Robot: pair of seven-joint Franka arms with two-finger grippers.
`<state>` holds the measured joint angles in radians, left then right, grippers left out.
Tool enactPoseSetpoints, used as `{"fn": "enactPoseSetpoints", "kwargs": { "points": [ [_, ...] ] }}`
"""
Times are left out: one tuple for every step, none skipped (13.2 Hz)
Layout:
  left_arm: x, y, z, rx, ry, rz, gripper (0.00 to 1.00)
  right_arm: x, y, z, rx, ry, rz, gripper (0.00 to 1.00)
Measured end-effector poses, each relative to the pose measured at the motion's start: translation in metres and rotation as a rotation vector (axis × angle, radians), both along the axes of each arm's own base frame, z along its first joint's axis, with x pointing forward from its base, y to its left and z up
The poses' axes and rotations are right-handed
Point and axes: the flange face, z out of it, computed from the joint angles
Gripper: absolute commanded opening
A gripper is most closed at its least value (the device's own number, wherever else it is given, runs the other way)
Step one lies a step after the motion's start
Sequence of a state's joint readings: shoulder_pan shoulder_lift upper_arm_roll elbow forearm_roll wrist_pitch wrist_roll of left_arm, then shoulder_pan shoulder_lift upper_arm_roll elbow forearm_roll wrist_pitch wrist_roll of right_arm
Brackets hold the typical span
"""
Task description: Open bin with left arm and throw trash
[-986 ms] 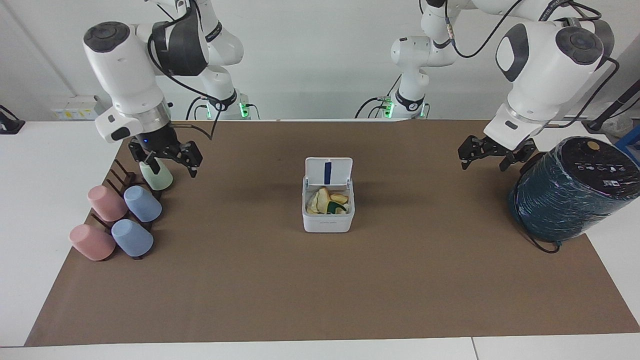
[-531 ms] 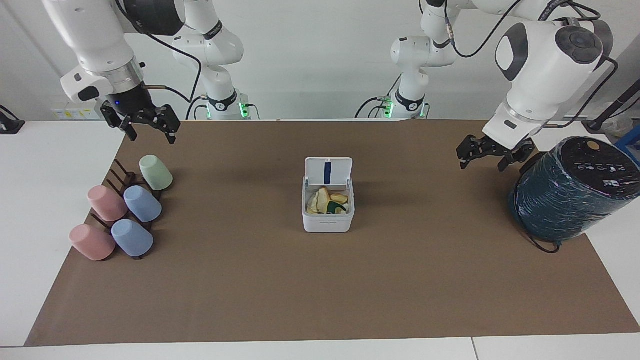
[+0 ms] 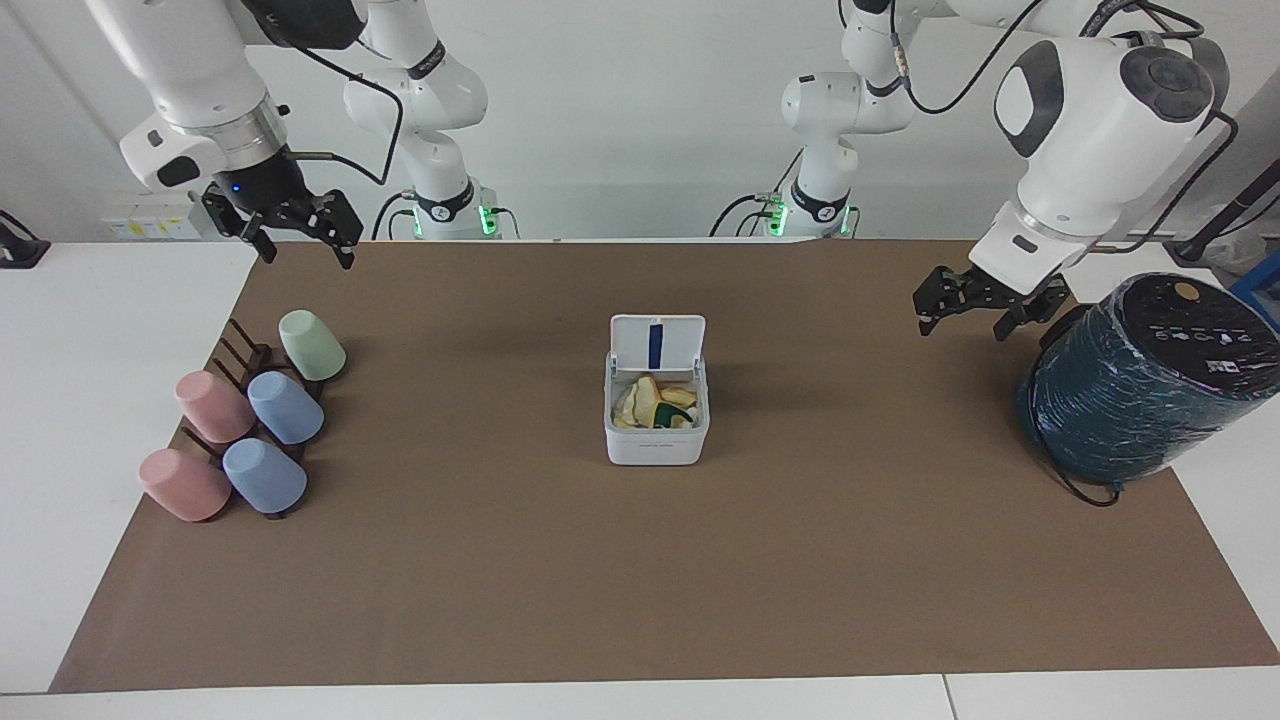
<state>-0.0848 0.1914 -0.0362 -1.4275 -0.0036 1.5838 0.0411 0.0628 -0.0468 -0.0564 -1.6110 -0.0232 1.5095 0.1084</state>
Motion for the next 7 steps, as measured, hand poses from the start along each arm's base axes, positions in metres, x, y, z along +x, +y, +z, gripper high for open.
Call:
{"fn": "enactPoseSetpoints", "kwargs": {
  "points": [
    [-0.0001, 0.0003, 0.0004, 0.000, -0.001, 0.001, 1.00, -0.0017, -0.0006, 0.0011, 0.000, 0.011, 0.015, 1.00],
    [-0.0004, 0.0005, 0.0012, -0.001, -0.002, 0.001, 1.00, -0.0027, -0.0017, 0.0023, -0.001, 0.015, 0.028, 1.00],
    [-0.0009, 0.0007, 0.0023, -0.001, -0.004, 0.001, 1.00, -0.0031, -0.0028, 0.0036, -0.005, 0.015, 0.036, 1.00],
    [-0.0013, 0.0007, 0.0033, -0.001, -0.005, 0.001, 1.00, -0.0033, -0.0035, 0.0046, -0.009, 0.013, 0.038, 1.00],
    [-0.0014, 0.0008, 0.0037, -0.001, -0.006, 0.001, 1.00, -0.0037, -0.0039, 0.0053, -0.011, 0.012, 0.039, 1.00],
    [-0.0015, 0.0008, 0.0038, -0.001, -0.006, 0.001, 1.00, -0.0040, -0.0041, 0.0059, -0.013, 0.010, 0.039, 1.00],
    [-0.0015, 0.0008, 0.0038, -0.001, -0.006, 0.001, 1.00, -0.0043, -0.0041, 0.0063, -0.013, 0.010, 0.039, 1.00]
  ]
}}
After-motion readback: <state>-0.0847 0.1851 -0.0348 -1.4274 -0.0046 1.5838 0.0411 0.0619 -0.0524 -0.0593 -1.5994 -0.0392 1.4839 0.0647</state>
